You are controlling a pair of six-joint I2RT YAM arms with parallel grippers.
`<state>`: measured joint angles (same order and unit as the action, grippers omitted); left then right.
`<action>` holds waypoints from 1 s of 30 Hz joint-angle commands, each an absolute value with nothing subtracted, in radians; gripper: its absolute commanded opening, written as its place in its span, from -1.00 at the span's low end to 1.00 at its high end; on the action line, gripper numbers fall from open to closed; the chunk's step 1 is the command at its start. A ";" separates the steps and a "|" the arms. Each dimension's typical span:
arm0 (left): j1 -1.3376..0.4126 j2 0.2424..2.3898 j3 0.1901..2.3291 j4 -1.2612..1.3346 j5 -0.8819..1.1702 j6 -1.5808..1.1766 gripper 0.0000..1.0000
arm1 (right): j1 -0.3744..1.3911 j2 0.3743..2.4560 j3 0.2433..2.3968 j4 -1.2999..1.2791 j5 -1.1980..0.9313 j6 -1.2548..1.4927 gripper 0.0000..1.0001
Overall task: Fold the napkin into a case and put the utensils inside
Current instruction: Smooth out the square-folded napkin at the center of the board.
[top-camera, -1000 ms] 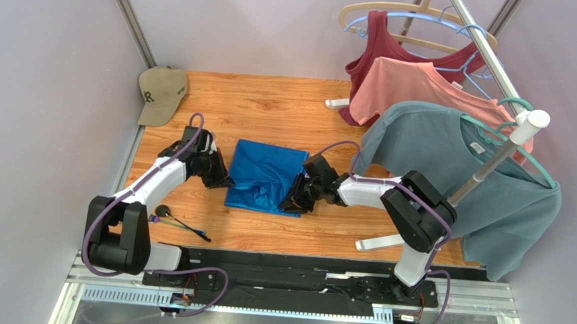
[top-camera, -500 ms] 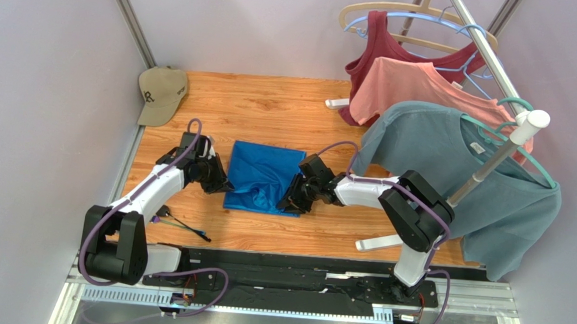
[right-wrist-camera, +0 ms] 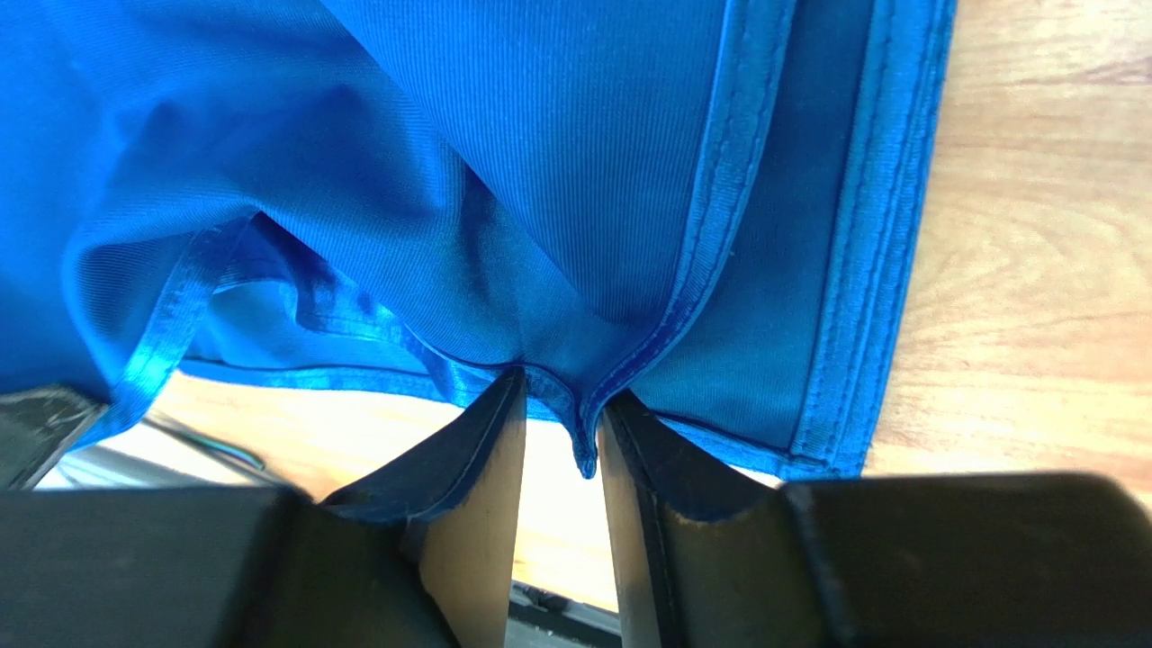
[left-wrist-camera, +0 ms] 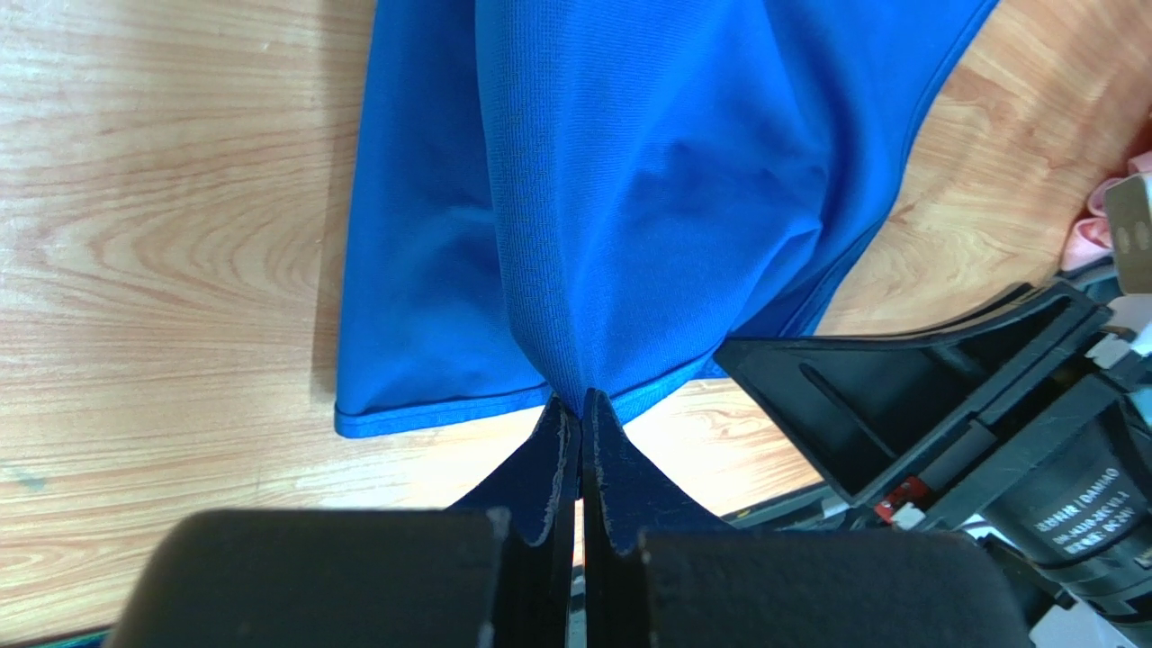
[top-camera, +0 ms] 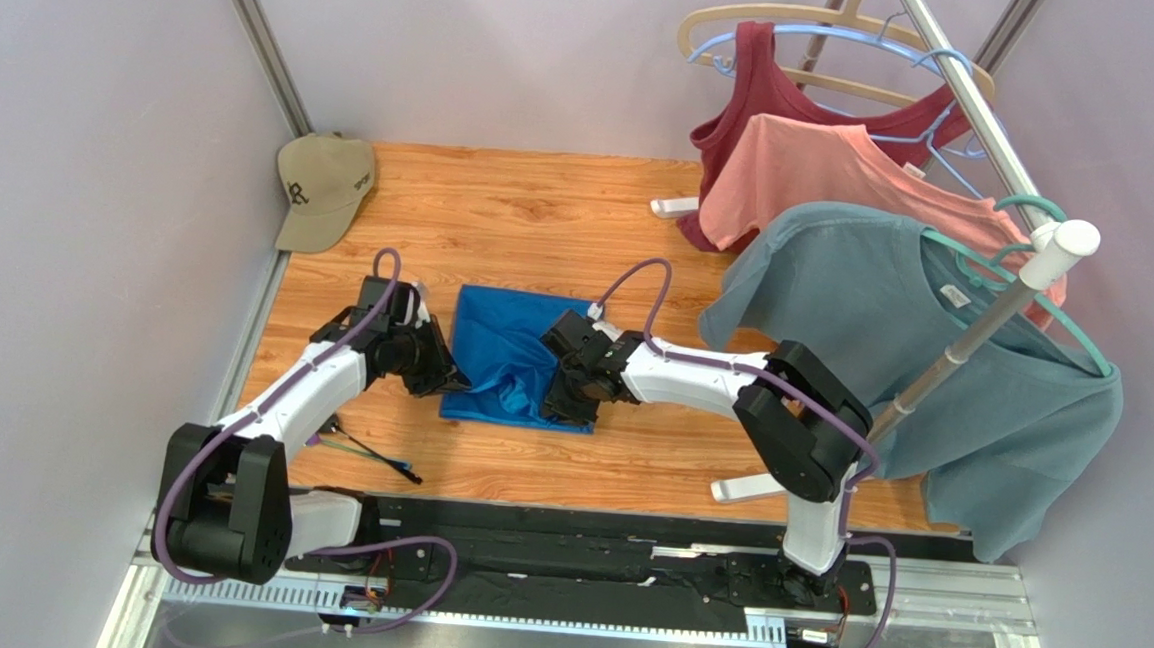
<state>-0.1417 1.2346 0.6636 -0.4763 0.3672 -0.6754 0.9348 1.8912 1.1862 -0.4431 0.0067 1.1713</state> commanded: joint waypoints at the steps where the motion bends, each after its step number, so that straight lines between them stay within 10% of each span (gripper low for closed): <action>1: -0.140 1.201 0.660 -0.443 0.396 -0.675 -1.00 | 0.946 1.942 1.174 -0.595 0.153 1.181 -0.36; 14: -0.140 1.178 0.658 -0.428 0.416 -0.672 -1.00 | 0.936 1.846 1.184 -0.569 0.248 1.008 -1.00; 30: -0.141 1.124 0.557 -0.430 0.570 -0.712 -1.00 | 0.867 1.506 0.996 -0.489 0.017 0.676 -0.99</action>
<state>-0.1425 1.1606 0.5949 -0.4526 0.4706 -0.6792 0.8734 1.5391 1.0248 -0.5400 0.1001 0.7509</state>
